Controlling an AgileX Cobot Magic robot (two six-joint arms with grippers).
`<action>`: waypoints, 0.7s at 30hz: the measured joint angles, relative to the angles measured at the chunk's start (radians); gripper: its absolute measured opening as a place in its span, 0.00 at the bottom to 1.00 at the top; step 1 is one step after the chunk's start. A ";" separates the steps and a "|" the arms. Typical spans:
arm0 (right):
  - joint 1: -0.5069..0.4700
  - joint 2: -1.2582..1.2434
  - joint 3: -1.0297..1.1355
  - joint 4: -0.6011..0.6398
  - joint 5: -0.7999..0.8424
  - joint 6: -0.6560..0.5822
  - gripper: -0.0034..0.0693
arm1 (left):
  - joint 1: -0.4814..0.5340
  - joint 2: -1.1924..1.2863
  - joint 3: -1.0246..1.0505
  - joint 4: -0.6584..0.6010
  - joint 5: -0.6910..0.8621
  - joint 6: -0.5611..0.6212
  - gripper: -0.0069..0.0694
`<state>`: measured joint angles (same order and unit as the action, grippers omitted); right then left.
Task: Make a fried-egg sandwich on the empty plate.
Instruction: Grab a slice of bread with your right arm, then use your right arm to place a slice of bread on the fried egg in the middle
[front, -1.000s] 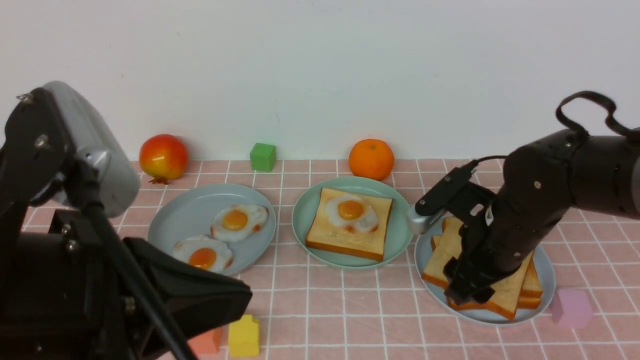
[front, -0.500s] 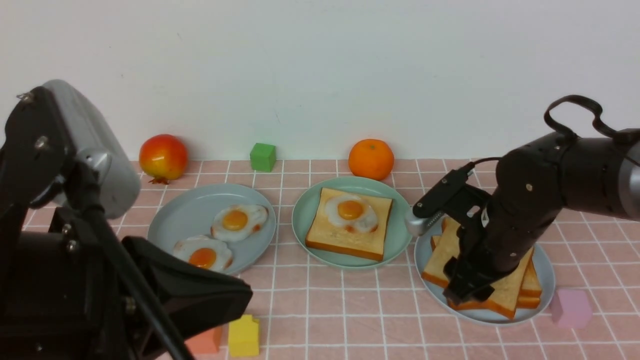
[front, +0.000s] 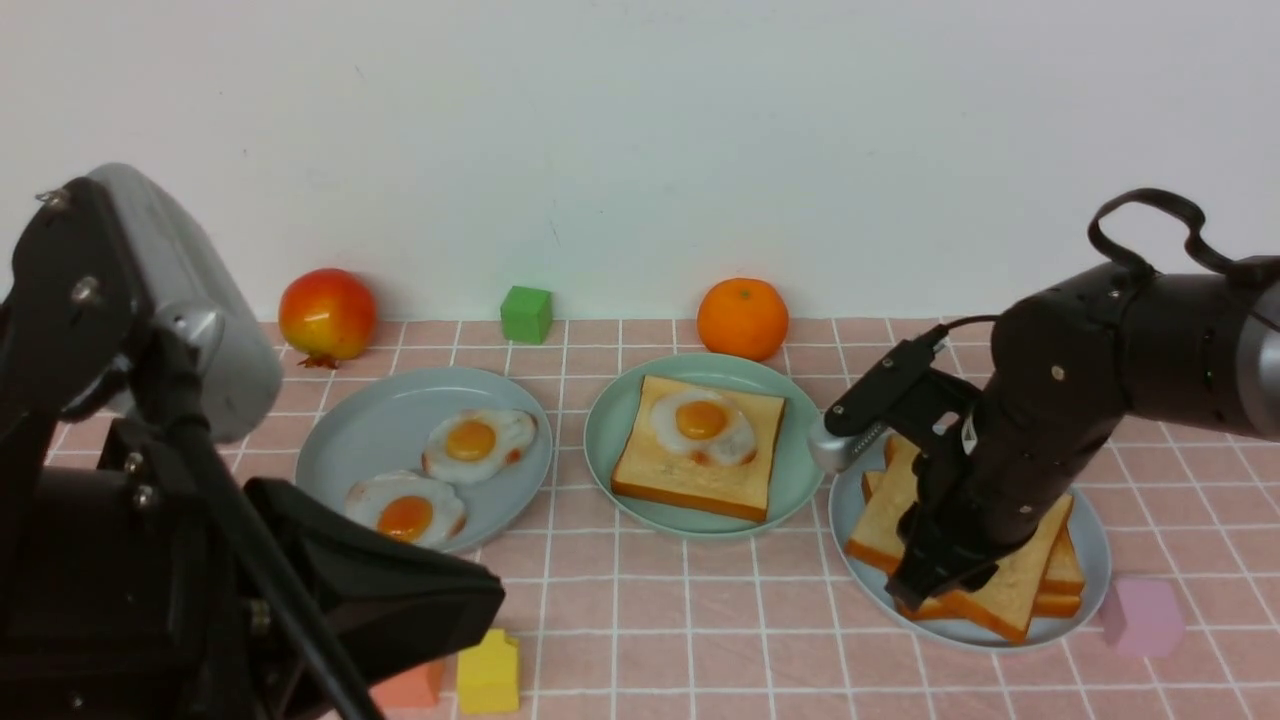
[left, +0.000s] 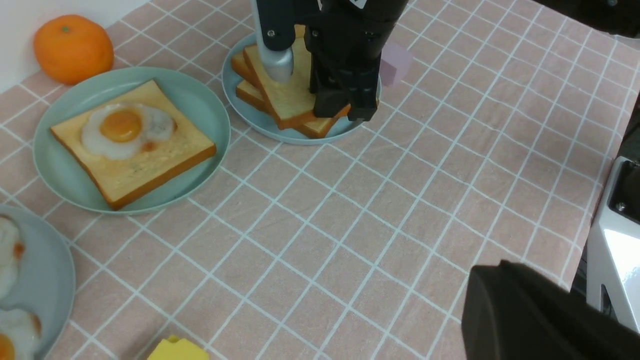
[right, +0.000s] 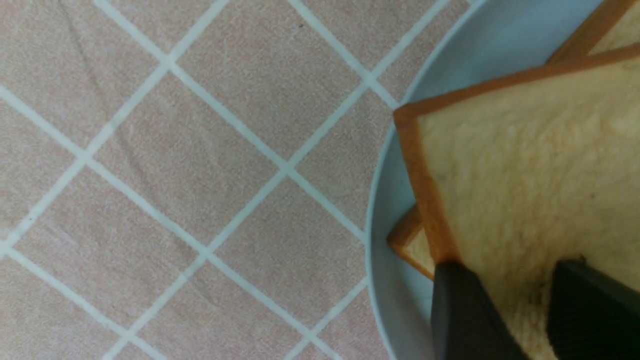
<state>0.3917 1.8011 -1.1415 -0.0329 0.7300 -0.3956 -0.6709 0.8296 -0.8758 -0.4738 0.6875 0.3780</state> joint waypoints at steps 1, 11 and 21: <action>0.000 0.000 0.000 0.001 0.002 0.000 0.41 | 0.000 0.000 0.000 0.000 0.006 0.000 0.11; 0.001 -0.073 0.006 0.014 0.067 0.000 0.11 | 0.000 -0.045 0.000 0.000 0.021 0.000 0.11; 0.000 -0.169 0.011 0.007 0.123 0.000 0.10 | 0.000 -0.053 0.000 -0.002 0.014 0.000 0.11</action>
<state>0.3915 1.6325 -1.1307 -0.0256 0.8534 -0.3956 -0.6709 0.7765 -0.8758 -0.4760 0.7015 0.3780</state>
